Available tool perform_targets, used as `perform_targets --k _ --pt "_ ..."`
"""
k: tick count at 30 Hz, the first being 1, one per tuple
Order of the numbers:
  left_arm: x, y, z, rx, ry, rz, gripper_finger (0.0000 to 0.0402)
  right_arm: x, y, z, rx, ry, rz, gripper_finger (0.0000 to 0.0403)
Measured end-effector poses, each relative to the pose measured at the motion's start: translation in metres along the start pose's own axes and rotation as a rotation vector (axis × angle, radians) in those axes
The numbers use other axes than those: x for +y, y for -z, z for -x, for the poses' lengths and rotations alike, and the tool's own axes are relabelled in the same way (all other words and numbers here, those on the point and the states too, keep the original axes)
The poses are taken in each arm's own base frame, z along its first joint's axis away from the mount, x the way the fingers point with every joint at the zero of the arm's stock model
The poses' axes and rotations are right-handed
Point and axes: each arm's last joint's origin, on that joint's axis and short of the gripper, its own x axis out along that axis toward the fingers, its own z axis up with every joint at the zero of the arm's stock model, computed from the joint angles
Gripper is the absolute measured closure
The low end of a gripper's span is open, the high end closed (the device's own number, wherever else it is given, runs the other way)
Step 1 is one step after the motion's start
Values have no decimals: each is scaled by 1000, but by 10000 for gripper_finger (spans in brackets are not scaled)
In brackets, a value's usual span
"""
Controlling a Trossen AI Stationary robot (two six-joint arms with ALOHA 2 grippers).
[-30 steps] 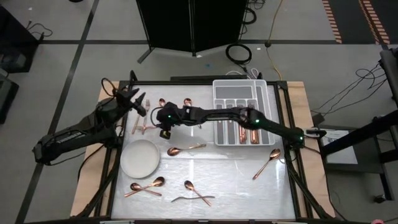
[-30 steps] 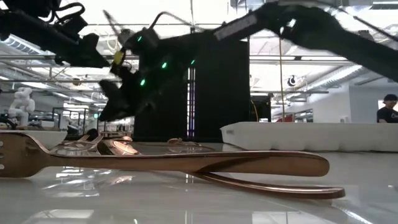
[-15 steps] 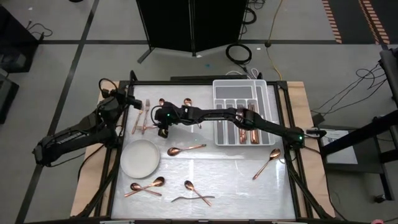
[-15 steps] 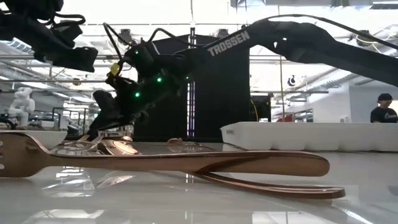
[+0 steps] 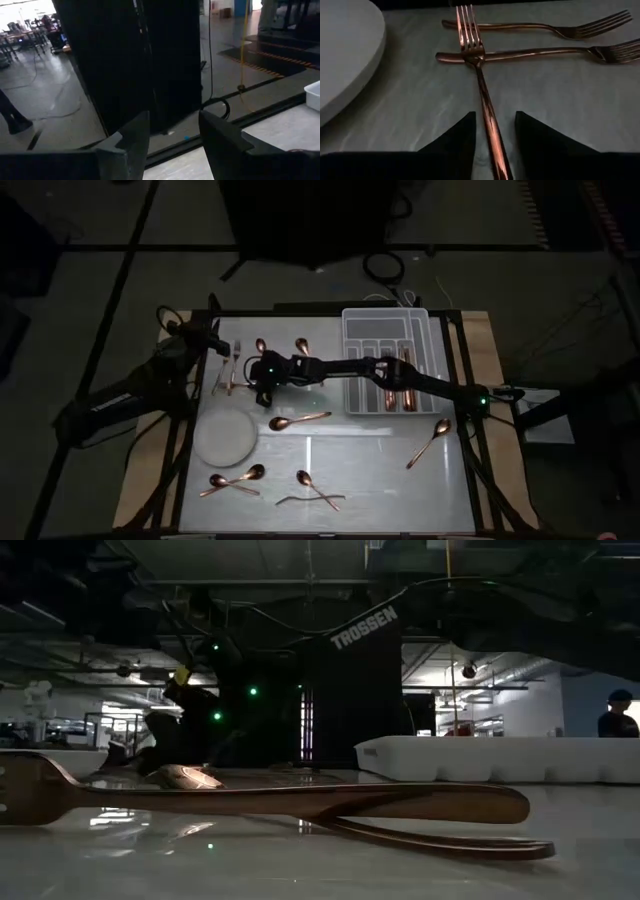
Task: Sort silverware
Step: Put the bronze fork into the silverware tray
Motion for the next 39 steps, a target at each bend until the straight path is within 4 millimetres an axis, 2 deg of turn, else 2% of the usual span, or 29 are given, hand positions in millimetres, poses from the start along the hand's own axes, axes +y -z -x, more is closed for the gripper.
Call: perform_targets --k 3,9,12,17,23,28,32,39 --pt "0 0 0 -1 0 -5 230 4 4 0 51 53 29 294" --pt "0 0 0 0 0 -30 230 10 7 1 93 45 39 389" --pt "0 0 0 -1 3 -29 230 10 4 3 91 48 -7 389" --pt "0 0 0 -1 4 -30 230 11 -11 17 95 51 -62 398" --pt "0 0 0 -2 14 -28 230 12 -39 43 91 59 -80 401" --pt "-1 0 0 -3 30 -28 230 13 -53 58 89 81 -109 401" --pt "-1 0 0 -5 38 -28 230 13 -56 66 128 86 -131 401" --pt "-1 1 0 4 39 -35 230 12 -47 68 228 117 -154 402"
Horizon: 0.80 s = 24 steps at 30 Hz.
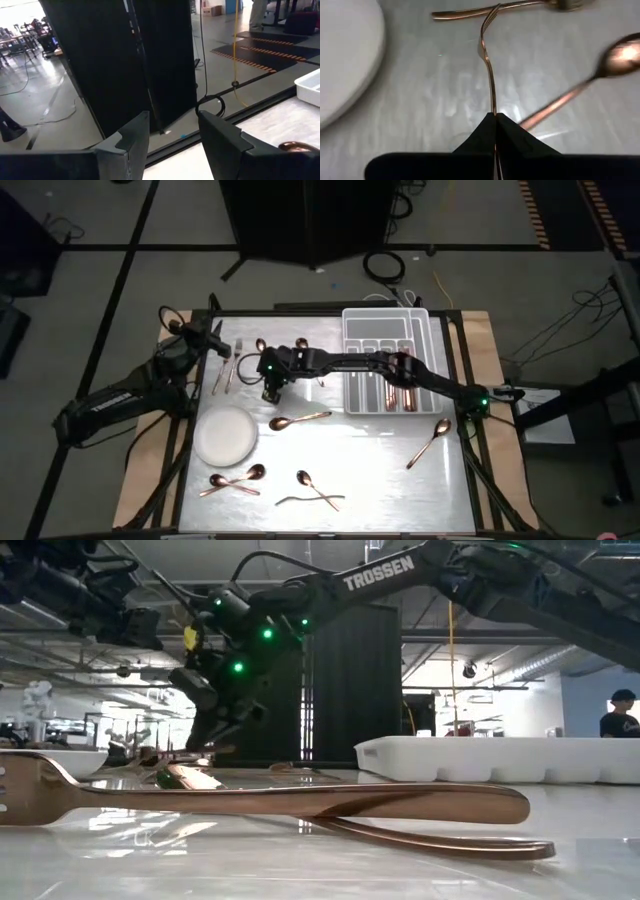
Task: Sort silverware
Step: Put the bronze fork into the silverware tray
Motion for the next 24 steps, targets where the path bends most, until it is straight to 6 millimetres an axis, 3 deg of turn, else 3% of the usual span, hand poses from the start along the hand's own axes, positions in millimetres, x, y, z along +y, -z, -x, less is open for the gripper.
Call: perform_targets --k 10,24 --pt "0 1 0 6 0 -5 230 -24 -1 6 46 115 -56 402" --pt "1 3 1 27 -13 -41 230 -40 -20 73 132 285 -26 403"
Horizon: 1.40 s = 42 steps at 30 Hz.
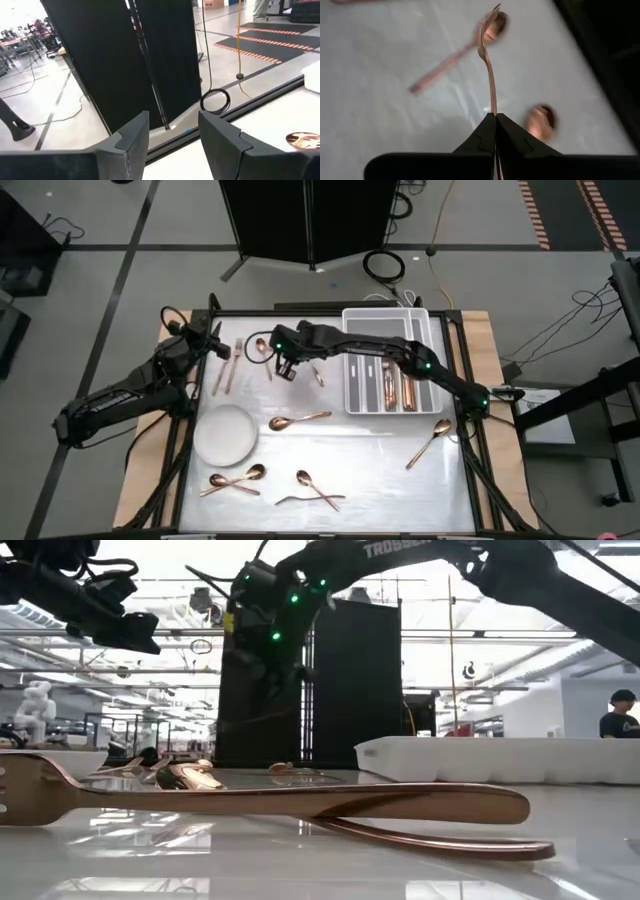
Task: Sort silverware
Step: Put the bronze fork into the silverware tray
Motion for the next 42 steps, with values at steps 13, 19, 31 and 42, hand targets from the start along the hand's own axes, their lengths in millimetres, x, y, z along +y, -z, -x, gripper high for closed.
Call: perform_targets --k 13,19,31,42 --pt "-4 6 0 51 115 50 230 -28 19 104 131 324 -37 403" --pt "-7 7 1 63 232 95 230 -38 88 146 154 523 -223 403" --pt "-11 4 2 45 359 182 230 -13 219 152 206 640 -503 403" --pt "-10 2 2 27 360 192 230 1 240 126 259 684 -603 403"
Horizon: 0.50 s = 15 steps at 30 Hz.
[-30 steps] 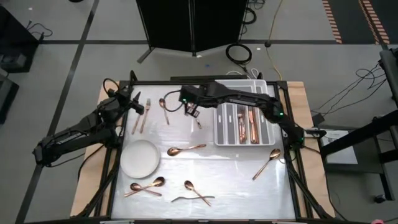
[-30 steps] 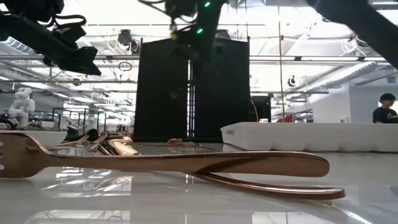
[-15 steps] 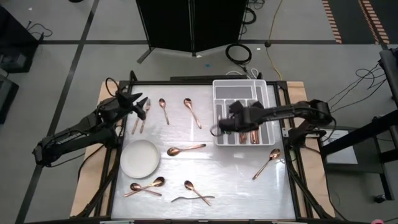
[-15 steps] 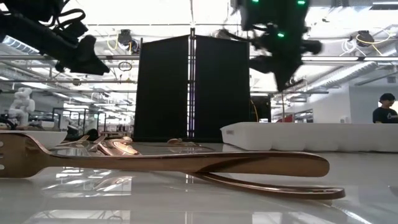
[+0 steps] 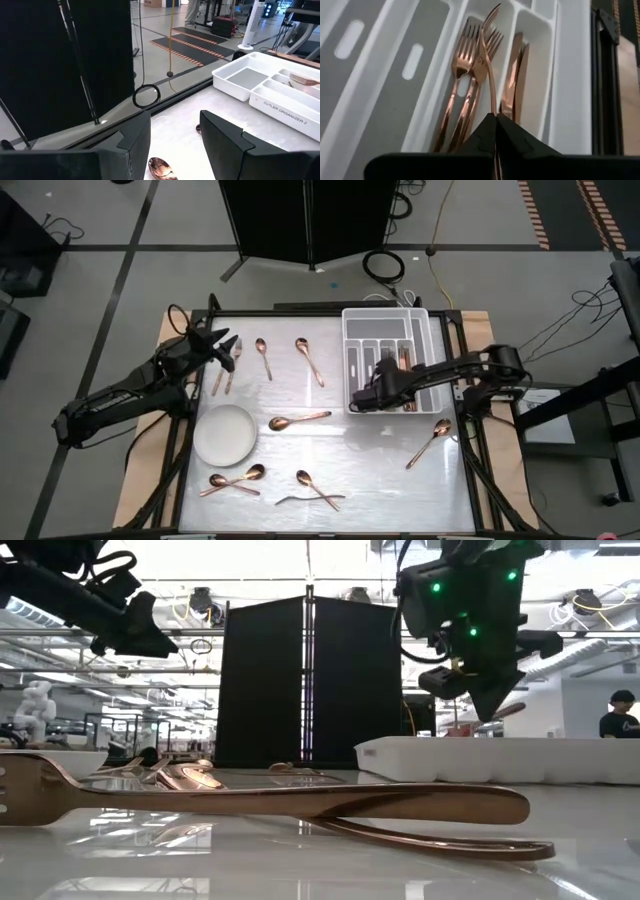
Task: Sort silverware
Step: Put the bronze fork into the silverware tray
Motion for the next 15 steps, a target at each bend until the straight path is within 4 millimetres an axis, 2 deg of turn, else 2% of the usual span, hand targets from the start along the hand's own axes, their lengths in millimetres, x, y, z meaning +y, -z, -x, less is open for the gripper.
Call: perform_targets --k 15 --pt "-1 0 0 0 25 -8 230 26 -2 -42 100 72 -68 403"
